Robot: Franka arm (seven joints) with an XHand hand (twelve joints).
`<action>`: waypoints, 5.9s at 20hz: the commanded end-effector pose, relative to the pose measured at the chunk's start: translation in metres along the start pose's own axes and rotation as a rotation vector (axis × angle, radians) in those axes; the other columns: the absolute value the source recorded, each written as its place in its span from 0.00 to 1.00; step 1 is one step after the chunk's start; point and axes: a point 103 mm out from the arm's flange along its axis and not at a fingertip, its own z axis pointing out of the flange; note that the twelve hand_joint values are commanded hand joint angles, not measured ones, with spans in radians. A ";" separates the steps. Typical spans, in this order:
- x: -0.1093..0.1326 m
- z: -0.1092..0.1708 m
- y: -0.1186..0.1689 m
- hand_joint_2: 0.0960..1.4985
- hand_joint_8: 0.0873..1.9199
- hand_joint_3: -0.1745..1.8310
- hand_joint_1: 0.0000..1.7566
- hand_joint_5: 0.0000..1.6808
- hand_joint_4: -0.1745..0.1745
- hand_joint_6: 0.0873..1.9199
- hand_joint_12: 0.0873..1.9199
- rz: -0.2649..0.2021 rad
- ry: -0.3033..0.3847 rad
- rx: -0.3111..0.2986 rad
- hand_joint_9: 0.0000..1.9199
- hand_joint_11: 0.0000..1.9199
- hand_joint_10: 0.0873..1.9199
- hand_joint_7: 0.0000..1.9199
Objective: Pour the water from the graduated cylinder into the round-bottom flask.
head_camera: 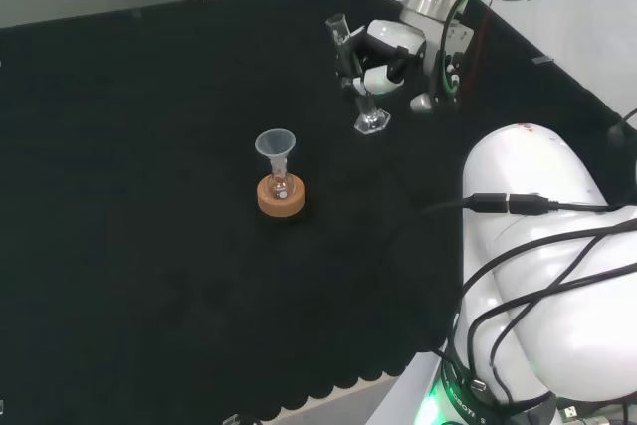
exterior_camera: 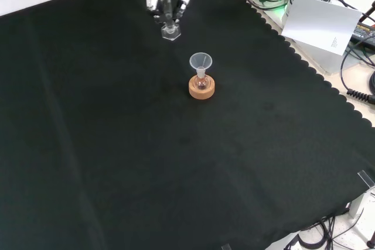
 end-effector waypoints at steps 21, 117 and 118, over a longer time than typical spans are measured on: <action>0.022 0.028 -0.037 0.73 0.51 0.09 0.72 0.57 0.00 0.51 0.43 0.058 -0.362 0.514 0.71 0.57 0.03 0.51; 0.088 0.016 0.007 0.72 0.49 0.09 0.72 0.58 0.00 0.50 0.42 0.219 -0.740 1.004 0.73 0.57 0.00 0.52; 0.088 0.016 0.007 0.72 0.49 0.09 0.72 0.58 0.00 0.50 0.42 0.223 -0.740 1.005 0.73 0.57 0.00 0.52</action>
